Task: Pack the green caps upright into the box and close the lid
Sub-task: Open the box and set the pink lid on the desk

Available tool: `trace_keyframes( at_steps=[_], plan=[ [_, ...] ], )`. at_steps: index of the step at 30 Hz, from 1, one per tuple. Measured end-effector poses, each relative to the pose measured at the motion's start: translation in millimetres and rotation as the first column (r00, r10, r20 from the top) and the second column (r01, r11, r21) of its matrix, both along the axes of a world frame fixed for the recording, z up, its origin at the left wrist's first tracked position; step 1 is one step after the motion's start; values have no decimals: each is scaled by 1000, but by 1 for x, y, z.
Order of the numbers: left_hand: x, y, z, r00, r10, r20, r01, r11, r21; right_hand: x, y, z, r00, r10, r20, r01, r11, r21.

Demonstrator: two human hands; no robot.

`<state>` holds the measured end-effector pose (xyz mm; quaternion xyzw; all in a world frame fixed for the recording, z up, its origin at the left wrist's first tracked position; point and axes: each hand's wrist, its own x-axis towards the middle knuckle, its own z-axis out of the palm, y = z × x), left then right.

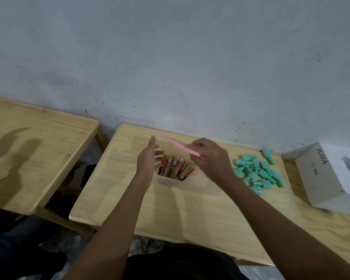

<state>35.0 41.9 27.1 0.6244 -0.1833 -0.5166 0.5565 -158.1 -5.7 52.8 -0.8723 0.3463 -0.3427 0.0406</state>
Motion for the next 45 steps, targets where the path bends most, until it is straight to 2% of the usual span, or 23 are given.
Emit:
trace_keyframes(
  at_steps=[2,4,5,7,10,12,15,18,20,25,27,28,29,32,34,36,38,40,42,45],
  plan=[
    [0,-4,13,975,-92,-203,90,996,-18,21,16,-16,998,62,-17,-63,995,-80],
    [-1,-4,18,977,-58,-203,62,998,14,37,27,-28,994,108,-24,-110,988,-109],
    [2,-3,18,984,-21,-175,29,999,41,42,30,-32,988,149,-48,-152,986,-74],
    [11,1,18,984,13,-178,-4,998,55,46,33,-39,956,256,-146,-244,965,98],
    [44,10,10,981,77,-177,-58,993,107,40,35,-49,917,263,-300,-199,953,229],
    [71,16,0,985,151,-87,-132,973,189,31,35,-54,943,188,-274,-110,955,274],
    [95,30,-6,945,251,211,-305,911,279,14,31,-67,934,66,-350,92,904,417],
    [108,39,-22,883,160,441,-317,897,309,-2,25,-79,866,69,-496,267,774,574],
    [109,41,-35,847,61,528,-289,887,361,-8,24,-81,848,97,-521,298,726,620],
    [97,42,-58,804,-77,589,-256,850,461,-14,26,-84,872,75,-484,291,715,636],
    [96,39,-69,695,-225,683,-253,813,525,-17,26,-85,875,66,-479,294,714,636],
    [95,37,-74,637,-283,717,-239,811,533,-19,27,-86,876,63,-479,296,714,635],
    [92,33,-79,619,-293,729,-205,835,511,-22,26,-86,880,52,-472,298,715,633],
    [66,20,-77,745,-203,635,-32,941,338,-35,25,-91,912,-89,-401,332,736,590],
    [46,12,-73,764,-250,595,82,952,295,-48,24,-97,887,-300,-351,439,781,444],
    [31,5,-74,738,-292,608,163,952,260,-63,24,-103,792,-500,-349,607,700,376],
    [20,-1,-77,727,-269,632,189,963,192,-77,24,-108,747,-569,-344,656,550,517],
    [14,-5,-80,714,-238,658,173,971,164,-86,25,-112,768,-578,-276,577,436,691],
    [12,-8,-79,691,-232,685,162,973,166,-90,25,-115,768,-607,-202,514,397,761],
    [11,-10,-78,677,-244,694,161,970,184,-90,24,-118,760,-623,-188,505,382,774]
  ],
)
